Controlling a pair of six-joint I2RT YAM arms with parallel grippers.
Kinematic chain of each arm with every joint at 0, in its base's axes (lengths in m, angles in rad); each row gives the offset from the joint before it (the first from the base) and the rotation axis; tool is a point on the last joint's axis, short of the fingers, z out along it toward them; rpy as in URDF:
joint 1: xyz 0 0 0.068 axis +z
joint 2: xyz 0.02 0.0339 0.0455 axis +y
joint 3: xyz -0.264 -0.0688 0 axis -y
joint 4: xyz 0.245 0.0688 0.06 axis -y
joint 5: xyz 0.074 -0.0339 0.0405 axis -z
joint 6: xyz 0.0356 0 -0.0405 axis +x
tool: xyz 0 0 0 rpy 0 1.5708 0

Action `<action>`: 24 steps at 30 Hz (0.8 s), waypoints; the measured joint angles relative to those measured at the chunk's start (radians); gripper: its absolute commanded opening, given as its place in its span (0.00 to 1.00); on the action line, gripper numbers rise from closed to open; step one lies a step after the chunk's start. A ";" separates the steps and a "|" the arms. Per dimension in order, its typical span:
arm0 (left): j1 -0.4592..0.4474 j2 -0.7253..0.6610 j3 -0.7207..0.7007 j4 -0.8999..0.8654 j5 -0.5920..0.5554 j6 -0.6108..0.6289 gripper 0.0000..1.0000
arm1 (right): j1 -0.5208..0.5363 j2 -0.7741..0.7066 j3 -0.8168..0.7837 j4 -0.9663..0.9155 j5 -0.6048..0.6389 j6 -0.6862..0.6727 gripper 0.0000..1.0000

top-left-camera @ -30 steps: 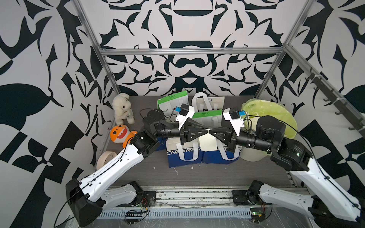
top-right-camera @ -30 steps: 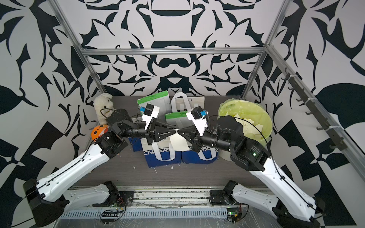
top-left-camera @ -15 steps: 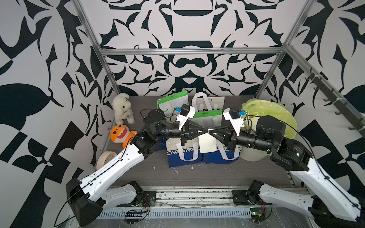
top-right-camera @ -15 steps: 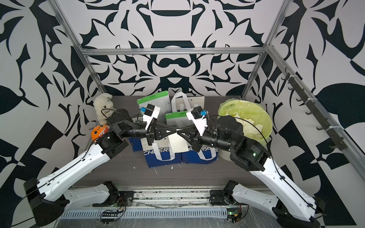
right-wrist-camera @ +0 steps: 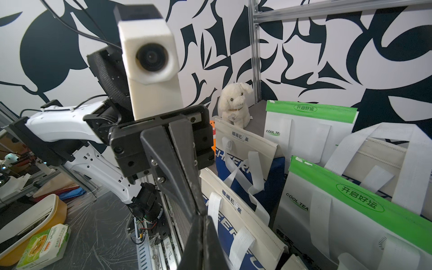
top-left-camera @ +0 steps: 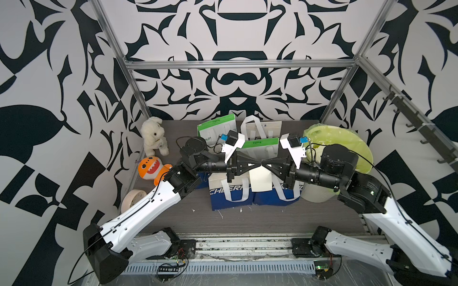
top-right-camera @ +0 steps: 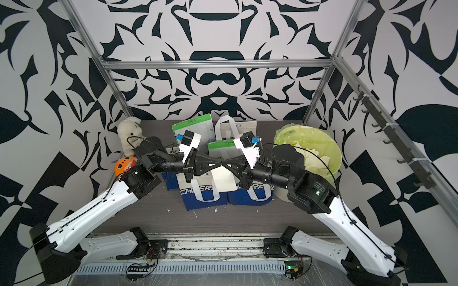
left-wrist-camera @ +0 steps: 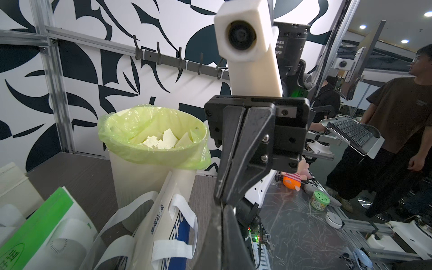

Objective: Shred takeout receipts and throw away
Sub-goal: Shred the takeout receipt.

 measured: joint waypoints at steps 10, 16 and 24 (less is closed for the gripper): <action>-0.027 -0.023 -0.100 0.093 -0.189 0.061 0.00 | 0.007 0.093 0.051 -0.081 0.164 0.180 0.00; -0.070 -0.089 -0.156 0.195 -0.185 0.082 0.00 | -0.103 0.158 0.041 -0.111 0.224 0.279 0.00; -0.071 -0.169 -0.181 0.294 -0.208 0.092 0.00 | -0.219 0.167 -0.019 -0.132 0.187 0.350 0.00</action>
